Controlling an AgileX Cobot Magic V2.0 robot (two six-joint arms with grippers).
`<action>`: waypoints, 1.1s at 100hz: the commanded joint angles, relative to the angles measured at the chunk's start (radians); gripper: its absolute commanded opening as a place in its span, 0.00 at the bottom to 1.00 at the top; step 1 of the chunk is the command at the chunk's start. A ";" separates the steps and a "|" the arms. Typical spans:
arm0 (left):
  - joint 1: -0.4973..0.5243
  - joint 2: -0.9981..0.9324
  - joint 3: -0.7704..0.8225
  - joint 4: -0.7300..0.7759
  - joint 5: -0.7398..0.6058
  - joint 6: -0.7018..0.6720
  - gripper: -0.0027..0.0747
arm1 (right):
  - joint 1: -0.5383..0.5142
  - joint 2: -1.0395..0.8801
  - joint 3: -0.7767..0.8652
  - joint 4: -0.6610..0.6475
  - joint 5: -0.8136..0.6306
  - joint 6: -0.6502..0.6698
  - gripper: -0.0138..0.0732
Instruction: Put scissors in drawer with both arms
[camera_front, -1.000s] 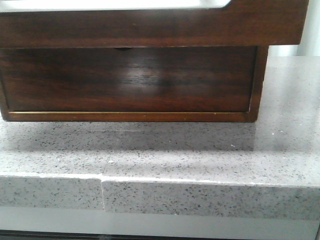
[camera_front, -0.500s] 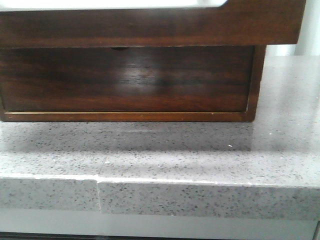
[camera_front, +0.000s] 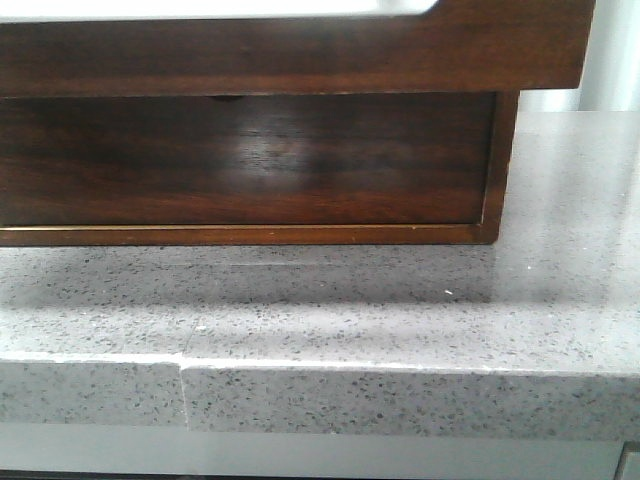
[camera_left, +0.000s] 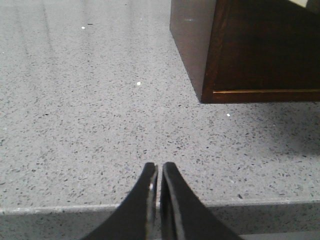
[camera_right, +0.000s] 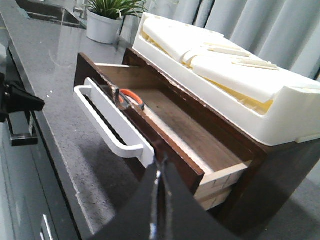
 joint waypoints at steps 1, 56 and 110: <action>0.002 0.010 0.021 0.001 -0.071 -0.011 0.01 | -0.035 0.008 0.023 -0.081 -0.068 0.019 0.11; 0.002 0.010 0.021 0.001 -0.071 -0.011 0.01 | -0.870 -0.205 0.691 0.069 -0.530 0.149 0.11; 0.002 0.010 0.021 0.001 -0.071 -0.011 0.01 | -0.882 -0.326 0.714 0.104 -0.229 0.149 0.11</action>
